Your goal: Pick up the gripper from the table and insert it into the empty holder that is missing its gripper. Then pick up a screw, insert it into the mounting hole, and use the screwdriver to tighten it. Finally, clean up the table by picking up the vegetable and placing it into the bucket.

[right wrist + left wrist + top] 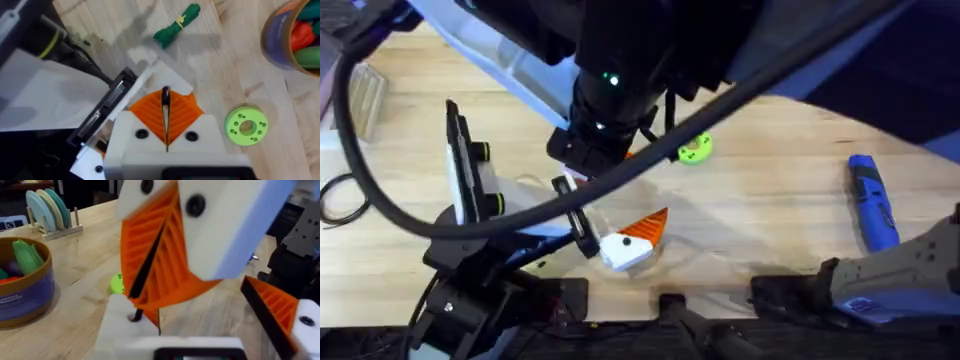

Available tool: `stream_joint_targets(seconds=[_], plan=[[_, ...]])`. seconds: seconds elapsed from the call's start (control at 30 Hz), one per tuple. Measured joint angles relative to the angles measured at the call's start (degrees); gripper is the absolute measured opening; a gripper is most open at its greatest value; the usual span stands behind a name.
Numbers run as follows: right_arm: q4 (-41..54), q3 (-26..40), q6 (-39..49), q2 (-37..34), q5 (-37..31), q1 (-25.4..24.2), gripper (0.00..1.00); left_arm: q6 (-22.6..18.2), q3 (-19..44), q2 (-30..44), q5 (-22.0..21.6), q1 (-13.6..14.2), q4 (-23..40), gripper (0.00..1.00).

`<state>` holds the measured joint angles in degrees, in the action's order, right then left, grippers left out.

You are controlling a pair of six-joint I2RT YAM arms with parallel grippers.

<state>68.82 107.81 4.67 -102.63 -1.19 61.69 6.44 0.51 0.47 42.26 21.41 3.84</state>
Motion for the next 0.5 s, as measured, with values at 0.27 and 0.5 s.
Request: stream_joint_targets(seconds=[0.27, 0.5], plan=[[-0.61, 0.61, 0.00, -1.01, 0.14, 0.00, 0.006, 0.50, 0.00, 0.00, 0.02, 0.00, 0.04, 0.986], [-1.09, 0.90, 0.02, -1.81, -0.35, 0.00, 0.006, 0.92, 0.00, 0.00, 0.59, 0.11, 0.04, 0.986]])
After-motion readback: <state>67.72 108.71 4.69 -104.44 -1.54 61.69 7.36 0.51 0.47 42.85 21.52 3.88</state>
